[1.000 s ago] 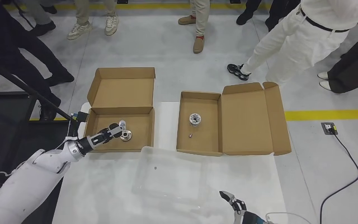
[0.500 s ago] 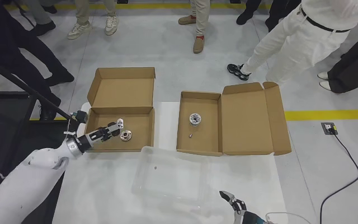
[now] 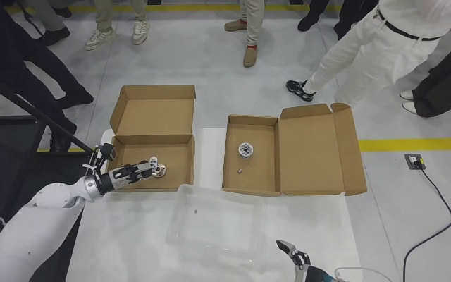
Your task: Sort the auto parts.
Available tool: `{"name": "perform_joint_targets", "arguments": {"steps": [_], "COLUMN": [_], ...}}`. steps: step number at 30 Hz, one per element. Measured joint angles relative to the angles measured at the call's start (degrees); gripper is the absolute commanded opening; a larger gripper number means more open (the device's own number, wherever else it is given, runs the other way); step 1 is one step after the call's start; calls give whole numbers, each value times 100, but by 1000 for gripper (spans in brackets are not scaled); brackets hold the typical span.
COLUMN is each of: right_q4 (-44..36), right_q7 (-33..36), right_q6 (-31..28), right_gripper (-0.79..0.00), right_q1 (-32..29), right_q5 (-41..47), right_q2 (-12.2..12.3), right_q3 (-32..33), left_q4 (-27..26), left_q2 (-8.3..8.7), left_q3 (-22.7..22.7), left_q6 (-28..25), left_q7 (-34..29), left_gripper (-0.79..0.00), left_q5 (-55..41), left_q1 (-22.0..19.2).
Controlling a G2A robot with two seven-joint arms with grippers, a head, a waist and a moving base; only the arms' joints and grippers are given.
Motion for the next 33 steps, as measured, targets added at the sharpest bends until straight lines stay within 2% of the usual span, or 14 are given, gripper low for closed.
{"name": "perform_joint_targets", "arguments": {"steps": [4,8,12,20,24,31,33], "right_q4": [0,0,0,0,0,0,0], "right_q7": [0,0,0,0,0,0,0], "right_q6": [0,0,0,0,0,0,0], "right_gripper": [0,0,0,0,0,0,0], "right_q1": [0,0,0,0,0,0,0], "right_q5": [0,0,0,0,0,0,0], "right_q2": [0,0,0,0,0,0,0], "right_q3": [0,0,0,0,0,0,0], "left_q4": [-6,-89,33,648,953,935,839], "left_q2": [-1,-23,-87,-383,-500,-497,-483], "left_q3": [-4,-103,-261,-472,-479,-476,-473], "left_q6": [9,416,800,1497,1456,1436,1353], "left_q7": [11,163,-320,-1473,-1484,-1451,-1210], "left_gripper": [-785,-785,-785,-785,-785,-785,-785], "left_q5": [0,-96,-580,-1574,-1497,-1468,-1231], "left_q1": [8,136,220,253,171,178,194]}}
